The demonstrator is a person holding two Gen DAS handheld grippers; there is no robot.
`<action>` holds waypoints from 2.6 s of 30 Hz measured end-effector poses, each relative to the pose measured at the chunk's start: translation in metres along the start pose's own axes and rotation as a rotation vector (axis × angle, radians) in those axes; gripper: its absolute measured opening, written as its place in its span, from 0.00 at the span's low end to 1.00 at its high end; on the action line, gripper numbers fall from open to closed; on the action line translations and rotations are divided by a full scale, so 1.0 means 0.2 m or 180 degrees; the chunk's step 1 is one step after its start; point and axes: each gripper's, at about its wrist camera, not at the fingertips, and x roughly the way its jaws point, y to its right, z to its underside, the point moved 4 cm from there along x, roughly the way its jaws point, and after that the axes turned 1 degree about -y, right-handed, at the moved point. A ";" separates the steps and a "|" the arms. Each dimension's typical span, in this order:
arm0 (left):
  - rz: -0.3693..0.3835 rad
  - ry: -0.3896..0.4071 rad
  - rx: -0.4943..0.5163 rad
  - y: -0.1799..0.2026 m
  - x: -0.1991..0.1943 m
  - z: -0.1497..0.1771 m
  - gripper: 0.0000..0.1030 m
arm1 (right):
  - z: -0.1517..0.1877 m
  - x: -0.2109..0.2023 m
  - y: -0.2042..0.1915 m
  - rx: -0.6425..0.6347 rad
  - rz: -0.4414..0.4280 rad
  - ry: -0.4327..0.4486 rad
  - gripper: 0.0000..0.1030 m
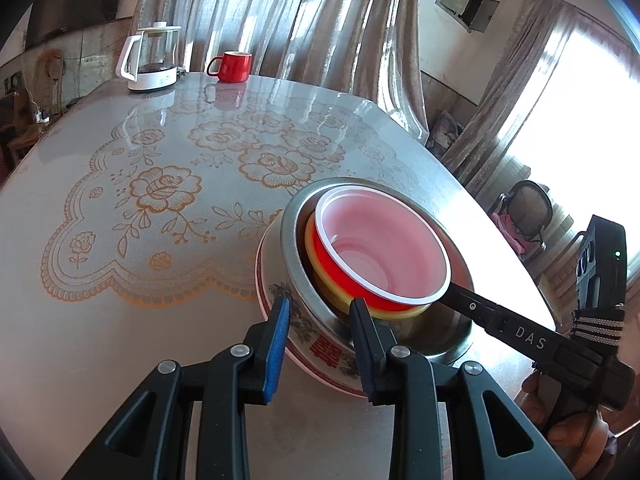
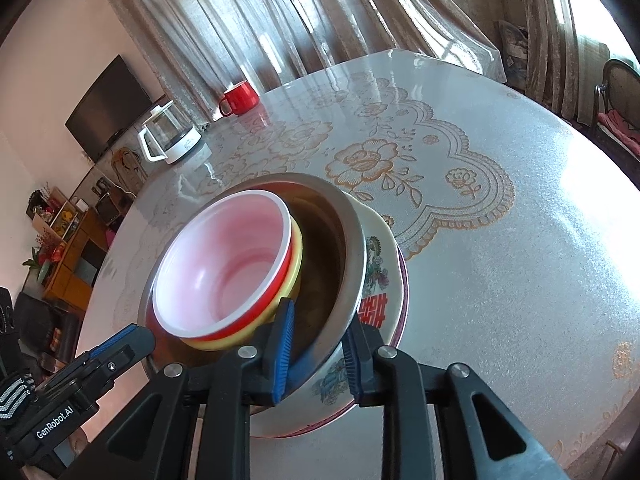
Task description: Organize plates and bowls
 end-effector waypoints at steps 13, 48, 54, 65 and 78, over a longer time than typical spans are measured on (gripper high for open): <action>-0.0376 0.0269 -0.0036 -0.09 -0.10 0.03 0.36 | 0.01 -0.09 -0.01 -0.0042 0.0112 0.0138 0.34; -0.1098 0.0773 0.0062 -0.12 -0.30 0.08 0.70 | 0.14 -0.25 -0.37 -0.0712 0.0539 0.0863 0.39; -0.1113 0.0789 0.0069 -0.12 -0.30 0.08 0.74 | 0.14 -0.25 -0.37 -0.0704 0.0536 0.0837 0.39; -0.1122 0.0774 0.0071 -0.12 -0.29 0.08 0.77 | 0.14 -0.23 -0.37 -0.0721 0.0523 0.0796 0.39; -0.1117 0.0775 0.0072 -0.12 -0.29 0.08 0.78 | 0.13 -0.23 -0.37 -0.0737 0.0524 0.0807 0.39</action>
